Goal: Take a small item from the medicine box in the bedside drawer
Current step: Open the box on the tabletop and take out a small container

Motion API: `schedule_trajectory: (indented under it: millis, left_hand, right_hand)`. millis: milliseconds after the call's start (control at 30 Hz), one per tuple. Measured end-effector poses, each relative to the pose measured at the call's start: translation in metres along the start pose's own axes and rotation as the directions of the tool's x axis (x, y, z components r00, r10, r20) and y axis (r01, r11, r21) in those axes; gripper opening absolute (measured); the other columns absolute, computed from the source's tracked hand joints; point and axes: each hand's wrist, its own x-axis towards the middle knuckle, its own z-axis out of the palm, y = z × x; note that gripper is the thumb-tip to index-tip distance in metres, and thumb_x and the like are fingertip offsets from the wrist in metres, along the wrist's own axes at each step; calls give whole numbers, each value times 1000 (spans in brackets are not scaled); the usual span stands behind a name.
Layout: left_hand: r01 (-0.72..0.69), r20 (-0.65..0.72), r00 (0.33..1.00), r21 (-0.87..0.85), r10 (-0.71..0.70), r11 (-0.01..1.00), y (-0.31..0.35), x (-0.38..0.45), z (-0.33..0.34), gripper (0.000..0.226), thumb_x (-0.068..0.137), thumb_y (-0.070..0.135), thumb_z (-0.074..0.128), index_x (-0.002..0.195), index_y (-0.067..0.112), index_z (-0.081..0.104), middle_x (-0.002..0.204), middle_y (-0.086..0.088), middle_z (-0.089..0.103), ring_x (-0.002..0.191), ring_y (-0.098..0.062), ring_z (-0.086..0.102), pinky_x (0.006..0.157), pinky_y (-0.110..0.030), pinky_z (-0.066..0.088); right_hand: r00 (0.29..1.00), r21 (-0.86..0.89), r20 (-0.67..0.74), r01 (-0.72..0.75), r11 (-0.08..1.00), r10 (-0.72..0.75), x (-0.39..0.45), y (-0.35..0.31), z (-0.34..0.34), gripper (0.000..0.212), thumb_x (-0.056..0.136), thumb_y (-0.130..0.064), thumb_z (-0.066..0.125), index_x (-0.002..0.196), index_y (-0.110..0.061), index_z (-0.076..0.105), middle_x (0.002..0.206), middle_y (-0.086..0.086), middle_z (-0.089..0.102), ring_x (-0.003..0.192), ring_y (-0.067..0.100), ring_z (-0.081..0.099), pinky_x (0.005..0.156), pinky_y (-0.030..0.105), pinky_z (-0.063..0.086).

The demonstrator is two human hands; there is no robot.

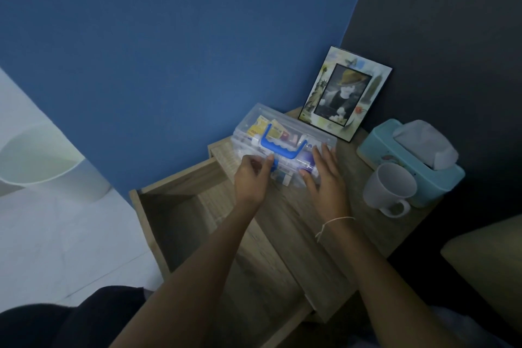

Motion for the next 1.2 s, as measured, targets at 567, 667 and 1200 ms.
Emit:
schedule_trajectory:
  millis: [567,667,1200]
  left_hand:
    - [196,102,978,-132,-183,972,5,9,1,21,85,37,57,96,19,58,86,8,60,84,-9,57,66,-23,44]
    - [203,96,977,-126,-192,971,-3,6,-1,27,88,31,56,104,11,62,97,-3,65,92,-17,59,79,-30,49]
    - [-78,-11,997,-38,77,996,22,13,-27,75,78,3,59,144,9,25,149,-8,34,134,-23,37,114,-42,34]
  right_hand:
    - [1000,34,-24,-2,999,3,-2,-4,0,59,96,-28,53,148,-13,31,160,5,20,149,19,4,115,26,14]
    - [1000,42,-18,-9,999,10,-2,-4,0,58,96,-28,53,148,-14,31,160,5,19,149,19,4,117,28,14]
    - [942,398,-116,-247,883,315,-12,-8,10,82,85,-40,67,151,-32,17,157,1,30,141,15,32,109,32,37]
